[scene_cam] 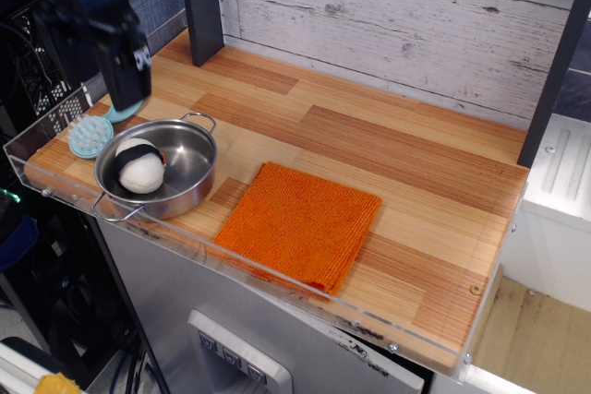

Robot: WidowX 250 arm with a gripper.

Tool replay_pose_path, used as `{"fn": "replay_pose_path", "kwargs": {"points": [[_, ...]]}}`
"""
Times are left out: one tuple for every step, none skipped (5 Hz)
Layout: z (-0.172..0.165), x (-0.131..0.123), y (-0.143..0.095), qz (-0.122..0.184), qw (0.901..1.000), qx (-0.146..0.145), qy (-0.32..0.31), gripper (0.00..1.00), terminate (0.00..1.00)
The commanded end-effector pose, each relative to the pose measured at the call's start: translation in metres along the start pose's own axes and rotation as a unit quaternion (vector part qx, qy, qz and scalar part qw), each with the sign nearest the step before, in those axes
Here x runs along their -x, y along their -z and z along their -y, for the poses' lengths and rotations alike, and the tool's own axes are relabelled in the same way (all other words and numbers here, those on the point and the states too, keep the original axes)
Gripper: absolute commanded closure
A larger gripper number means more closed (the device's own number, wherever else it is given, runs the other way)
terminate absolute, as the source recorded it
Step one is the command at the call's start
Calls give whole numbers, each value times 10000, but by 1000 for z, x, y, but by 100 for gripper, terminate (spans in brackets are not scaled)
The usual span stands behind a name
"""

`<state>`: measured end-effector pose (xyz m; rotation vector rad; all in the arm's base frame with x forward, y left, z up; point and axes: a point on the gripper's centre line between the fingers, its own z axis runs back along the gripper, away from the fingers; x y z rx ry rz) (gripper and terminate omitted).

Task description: Place the white object inside the pot

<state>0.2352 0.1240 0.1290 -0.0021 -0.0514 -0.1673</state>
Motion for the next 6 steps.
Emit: {"fn": "replay_pose_path", "kwargs": {"points": [[6,-5,-32,411,9989,-172,-109,0,0],[12,-12,-24,243,9994,-166,-162,0,0],[18,-19,-15,147,9994,-258,-169,0,0],[19,-24,-10,98,9992,-346,-172,0,0],[19,-24,-10,98,9992,-346,-172,0,0],[19,-24,-10,98,9992,-346,-172,0,100]]}}
